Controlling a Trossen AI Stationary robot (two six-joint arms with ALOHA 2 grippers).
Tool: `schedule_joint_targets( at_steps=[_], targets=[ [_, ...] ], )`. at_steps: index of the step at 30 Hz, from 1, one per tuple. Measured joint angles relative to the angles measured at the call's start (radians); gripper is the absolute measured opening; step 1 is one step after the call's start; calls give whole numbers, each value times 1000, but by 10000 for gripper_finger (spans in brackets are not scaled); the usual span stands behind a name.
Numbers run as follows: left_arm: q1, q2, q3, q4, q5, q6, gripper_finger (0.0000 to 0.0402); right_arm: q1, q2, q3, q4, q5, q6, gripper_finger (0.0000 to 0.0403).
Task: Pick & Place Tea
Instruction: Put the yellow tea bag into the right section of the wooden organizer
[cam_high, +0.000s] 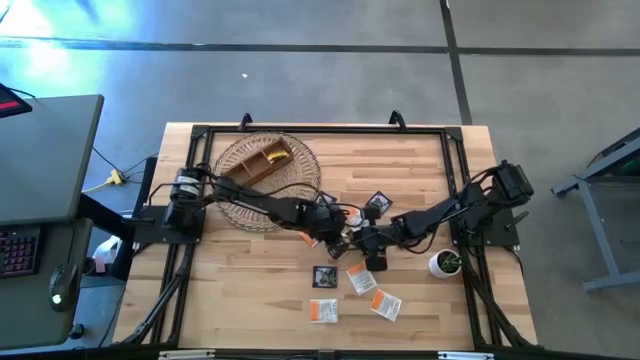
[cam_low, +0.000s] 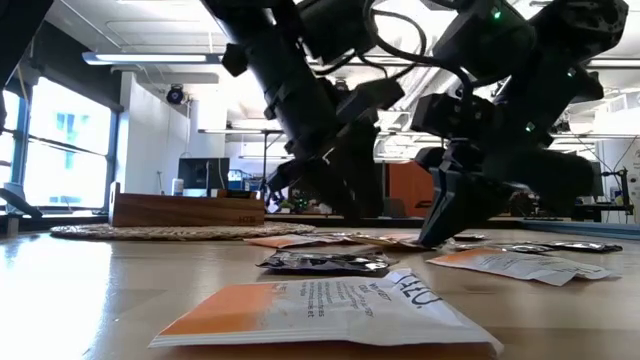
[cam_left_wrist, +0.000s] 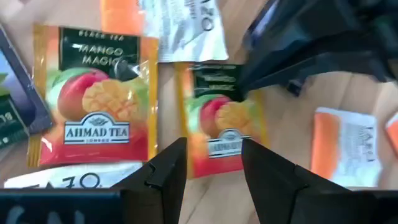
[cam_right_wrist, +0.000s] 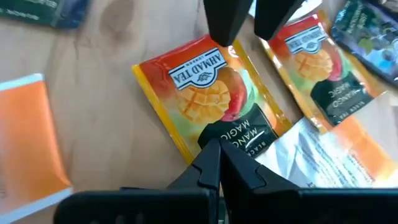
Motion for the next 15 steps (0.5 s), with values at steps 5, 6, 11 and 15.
schedule_joint_targets(
  at_steps=[5, 6, 11, 15],
  targets=[
    [-19, 23, -2, -29, 15, -4, 152, -23, 0, 0, 3, 4, -54, 4],
    [-23, 25, -1, -14, 15, -4, 152, -28, 0, 0, 3, -3, -65, 4],
    [-41, 45, 2, 8, 40, -4, 152, -49, 0, -1, 7, -6, -108, 2],
    [-47, 47, 1, 46, 38, -4, 152, -60, 0, -2, 24, -29, -132, 5]
  ],
)
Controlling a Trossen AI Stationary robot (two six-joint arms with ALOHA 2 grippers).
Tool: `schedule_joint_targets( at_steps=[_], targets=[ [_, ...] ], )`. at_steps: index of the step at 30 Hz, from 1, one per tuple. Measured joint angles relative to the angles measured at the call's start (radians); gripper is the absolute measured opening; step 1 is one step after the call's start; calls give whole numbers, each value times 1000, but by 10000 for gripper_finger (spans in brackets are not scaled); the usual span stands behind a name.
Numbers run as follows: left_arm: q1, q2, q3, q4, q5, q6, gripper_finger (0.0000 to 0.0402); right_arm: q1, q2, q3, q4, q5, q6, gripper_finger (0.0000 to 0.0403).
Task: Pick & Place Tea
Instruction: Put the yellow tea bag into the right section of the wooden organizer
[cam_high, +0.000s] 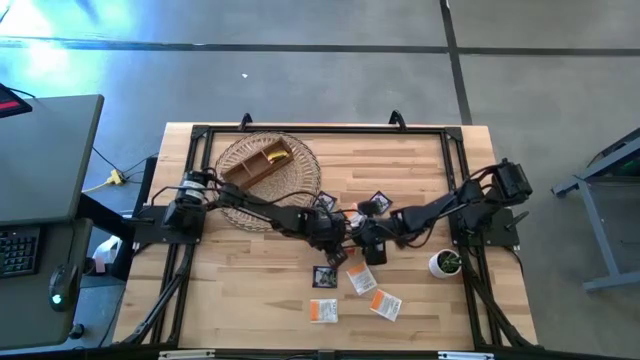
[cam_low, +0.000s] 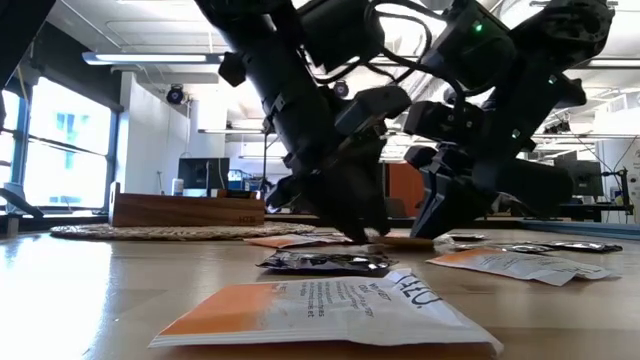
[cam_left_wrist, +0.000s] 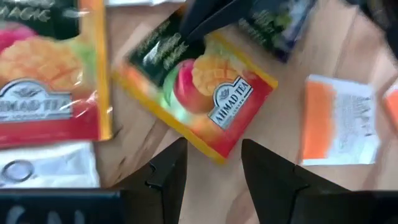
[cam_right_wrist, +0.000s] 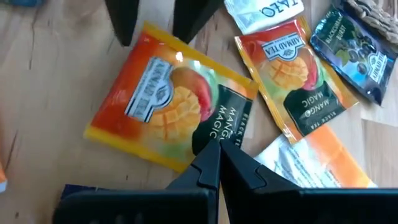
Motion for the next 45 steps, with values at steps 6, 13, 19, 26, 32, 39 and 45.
schedule_joint_targets(
  at_steps=[6, 13, 19, 26, 32, 39, 45],
  targets=[
    [1, 0, 0, 0, -52, 8, 152, 3, 0, 0, 16, -73, -1, 3],
    [1, 23, 2, 29, -27, 8, 152, 10, 0, -1, 42, -90, 4, 2],
    [2, 23, 2, 45, -13, 36, 113, 10, 0, -1, 61, -113, 5, 3],
    [2, 23, 2, 44, -14, 57, 10, 10, 0, -1, 61, -113, 3, 5],
    [2, 23, 2, 34, -39, 61, 10, 10, -25, -1, 56, -110, -1, 5],
    [2, 12, 0, -8, -104, 61, 1, 10, -172, 0, 7, -105, -2, 3],
    [1, 11, 0, -9, -104, 61, 1, -8, -246, 2, -113, -106, 63, 16]
  ],
)
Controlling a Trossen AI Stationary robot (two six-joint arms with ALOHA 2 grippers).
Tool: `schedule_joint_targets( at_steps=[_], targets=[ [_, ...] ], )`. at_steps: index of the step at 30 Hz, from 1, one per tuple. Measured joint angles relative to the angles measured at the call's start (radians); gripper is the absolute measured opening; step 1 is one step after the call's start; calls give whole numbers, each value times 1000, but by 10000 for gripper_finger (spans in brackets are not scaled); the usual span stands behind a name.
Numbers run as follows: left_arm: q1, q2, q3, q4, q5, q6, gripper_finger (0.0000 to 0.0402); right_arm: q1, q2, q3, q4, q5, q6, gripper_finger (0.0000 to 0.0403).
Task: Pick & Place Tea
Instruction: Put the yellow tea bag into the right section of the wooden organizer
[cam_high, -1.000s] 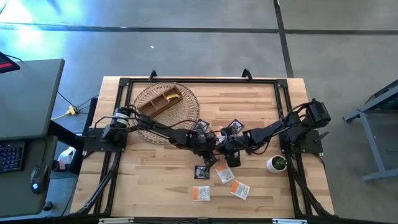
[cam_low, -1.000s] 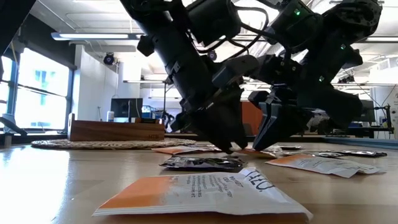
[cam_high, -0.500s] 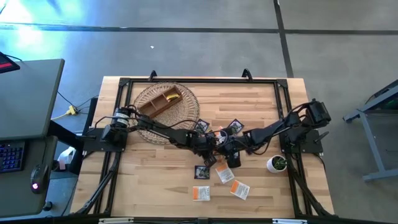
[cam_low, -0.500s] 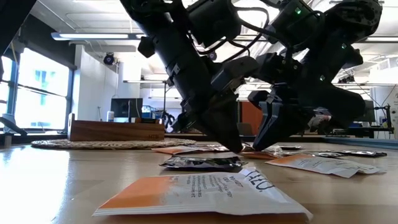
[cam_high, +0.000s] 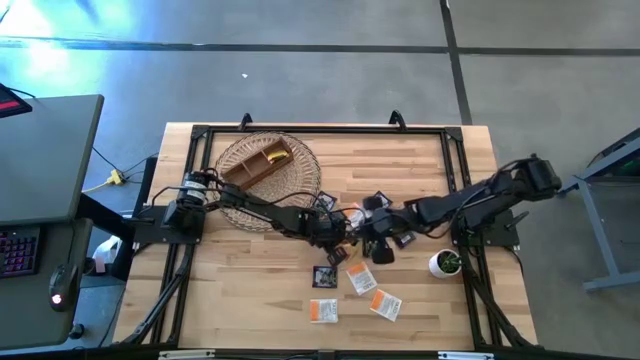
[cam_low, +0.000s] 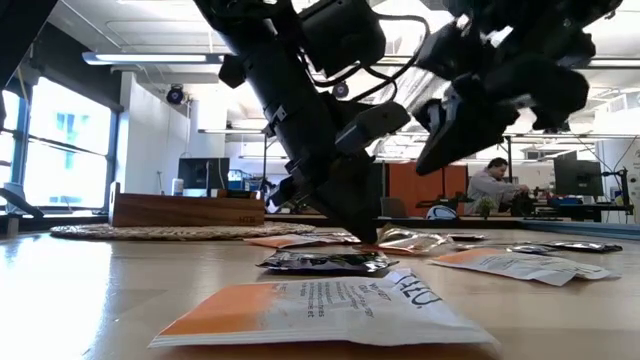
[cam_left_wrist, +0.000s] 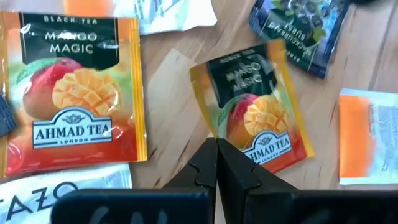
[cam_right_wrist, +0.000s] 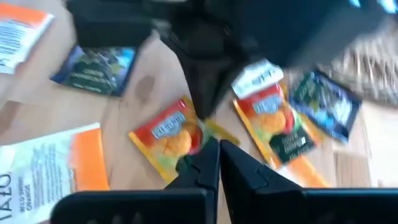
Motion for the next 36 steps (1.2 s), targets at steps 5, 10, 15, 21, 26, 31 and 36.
schedule_joint_targets(
  at_steps=[5, 10, 15, 21, 26, 31, 36],
  targets=[
    [0, 0, 0, 0, -1, 0, 0, -27, 39, 0, -58, -4, 62, 58],
    [0, 0, 0, -1, -2, 0, 0, -50, 105, -1, -31, -57, 95, 112],
    [0, 0, 0, 0, -4, -1, 0, -92, 128, -1, -13, -110, 260, 162],
    [-1, -1, 0, 10, -35, 15, 0, -175, 129, -1, -19, -265, 425, 200],
    [-11, -1, 0, 9, -58, 25, 0, -198, 129, -1, -14, -324, 453, 206],
    [-17, -1, 0, 14, -79, 26, 0, -198, 129, -1, -12, -326, 460, 205],
    [-15, -1, 1, 95, -95, 52, 0, -198, 129, -1, -13, -346, 489, 204]
  ],
)
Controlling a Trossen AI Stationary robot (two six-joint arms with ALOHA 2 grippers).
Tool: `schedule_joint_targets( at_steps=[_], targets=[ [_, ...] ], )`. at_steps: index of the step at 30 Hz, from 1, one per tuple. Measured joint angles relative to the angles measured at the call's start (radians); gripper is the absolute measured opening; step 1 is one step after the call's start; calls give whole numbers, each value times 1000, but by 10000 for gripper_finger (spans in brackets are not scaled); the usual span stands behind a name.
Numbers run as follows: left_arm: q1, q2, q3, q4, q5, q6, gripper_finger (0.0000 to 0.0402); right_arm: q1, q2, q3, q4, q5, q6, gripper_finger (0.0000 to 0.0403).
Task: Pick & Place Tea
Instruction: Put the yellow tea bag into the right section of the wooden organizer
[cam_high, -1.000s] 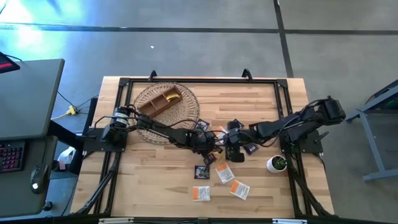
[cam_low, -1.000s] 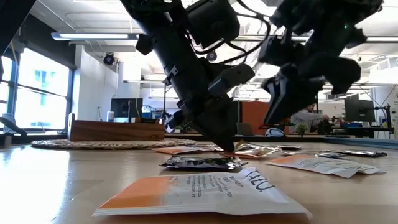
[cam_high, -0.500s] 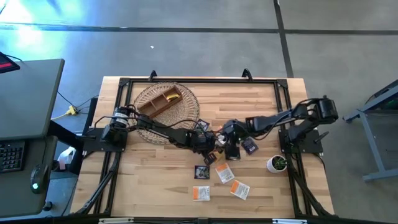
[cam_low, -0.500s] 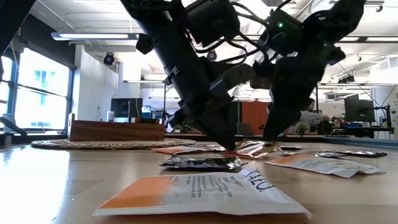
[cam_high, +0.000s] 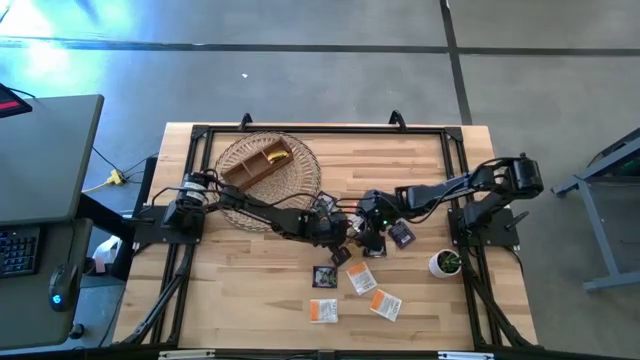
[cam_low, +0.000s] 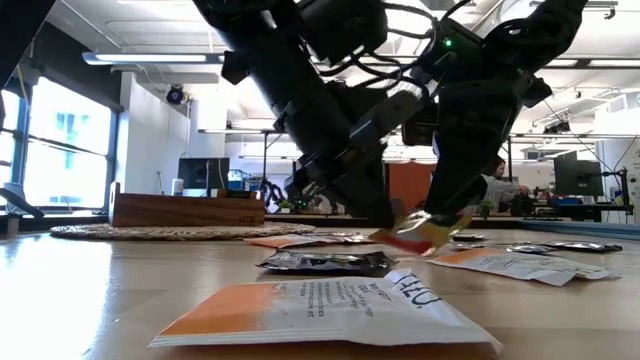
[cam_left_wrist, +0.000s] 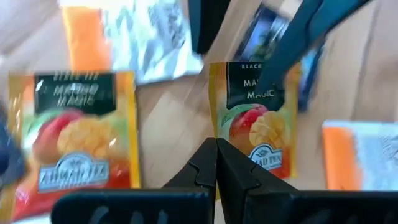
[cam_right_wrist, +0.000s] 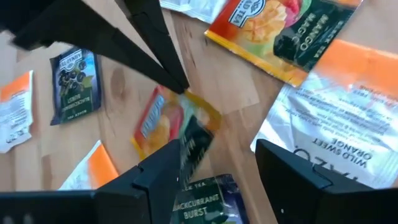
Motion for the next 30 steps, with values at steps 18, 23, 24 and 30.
schedule_joint_targets(
  at_steps=[18, 23, 24, 30],
  targets=[
    [2, 0, 0, 36, 0, 72, 1, 3, 0, 0, 0, 24, -121, 60],
    [3, 0, 0, 34, 4, 104, 20, 3, 0, 0, 0, 14, -142, 6],
    [3, 0, 0, 34, 5, 107, 27, 3, 0, 0, 0, 9, -148, 9],
    [3, 0, 0, 34, -7, 170, 80, 3, 0, 0, 0, 4, -163, 5]
  ],
)
